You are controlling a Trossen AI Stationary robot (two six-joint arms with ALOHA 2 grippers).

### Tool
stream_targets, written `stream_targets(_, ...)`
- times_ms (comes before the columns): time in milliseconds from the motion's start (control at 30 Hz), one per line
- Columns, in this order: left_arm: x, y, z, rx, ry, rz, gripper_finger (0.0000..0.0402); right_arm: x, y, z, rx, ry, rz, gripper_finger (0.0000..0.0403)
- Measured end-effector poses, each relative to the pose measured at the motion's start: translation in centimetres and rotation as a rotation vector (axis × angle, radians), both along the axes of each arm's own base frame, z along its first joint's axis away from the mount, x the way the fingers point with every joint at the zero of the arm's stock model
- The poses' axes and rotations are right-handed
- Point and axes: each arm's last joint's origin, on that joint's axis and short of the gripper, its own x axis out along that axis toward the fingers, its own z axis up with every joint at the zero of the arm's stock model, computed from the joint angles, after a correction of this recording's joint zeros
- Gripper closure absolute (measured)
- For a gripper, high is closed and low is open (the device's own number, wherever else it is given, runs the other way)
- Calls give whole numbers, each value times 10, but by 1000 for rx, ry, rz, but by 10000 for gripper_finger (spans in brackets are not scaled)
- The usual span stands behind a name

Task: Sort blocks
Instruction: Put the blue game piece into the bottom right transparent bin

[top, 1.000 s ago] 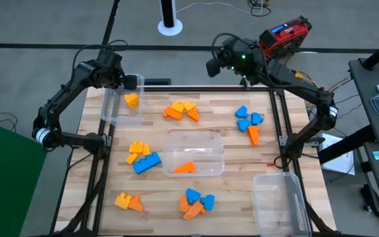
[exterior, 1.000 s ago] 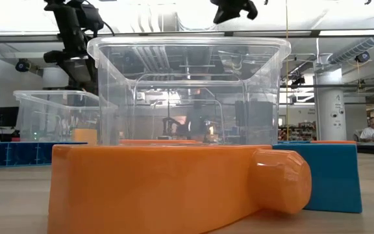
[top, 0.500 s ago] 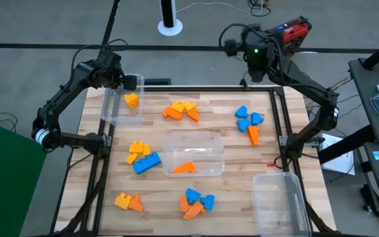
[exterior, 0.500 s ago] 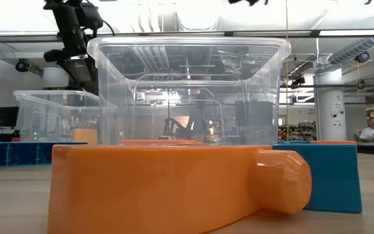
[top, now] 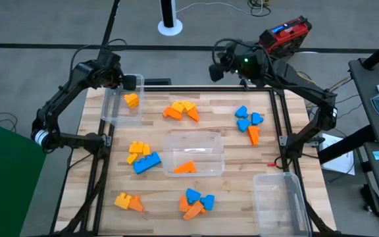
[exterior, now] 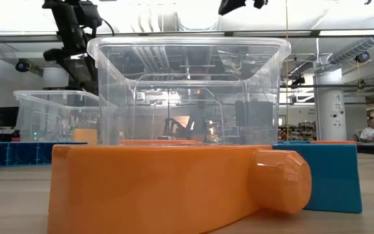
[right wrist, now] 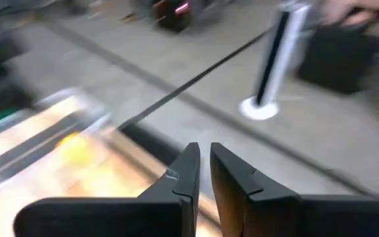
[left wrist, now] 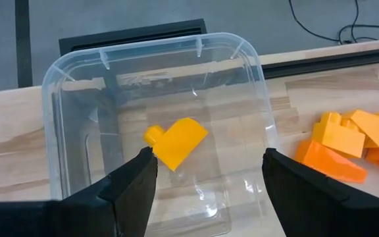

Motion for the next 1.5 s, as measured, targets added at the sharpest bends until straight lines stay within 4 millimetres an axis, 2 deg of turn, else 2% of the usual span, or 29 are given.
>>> stream_targets(133, 0, -4, 5, 11, -17, -12, 151, -2, 2, -11, 163, 33, 141, 375)
stream_targets(233, 3, -7, 15, 36, -44, -43, 151, -9, 4, -25, 294, 122, 138, 375)
stream_targets(400, 12, -14, 33, 87, -79, -99, 151, -27, 3, -46, 480, 276, 10, 375)
stream_targets(533, 18, -20, 47, 126, -108, -137, 151, -35, -7, -67, 606, 293, -145, 375)
stream_targets(767, 18, -23, 69, 191, -152, -149, 151, -46, -28, -122, 779, 330, -403, 375)
stream_targets(900, 17, -25, 79, 228, -155, -167, 151, -57, -39, -146, 858, 331, -520, 375)
stream_targets(1067, 15, -27, 87, 253, -166, -168, 151, -71, -55, -158, 992, 298, -536, 374)
stream_targets(1267, 15, -27, 89, 262, -168, -170, 151, -72, -63, -158, 992, 251, -522, 366)
stream_targets(1367, 15, -27, 89, 262, -167, -170, 151, -70, -62, -158, 1017, 235, -514, 338)
stream_targets(1500, 15, -27, 90, 265, -164, -172, 151, -60, -51, -159, 1041, 226, -505, 280)
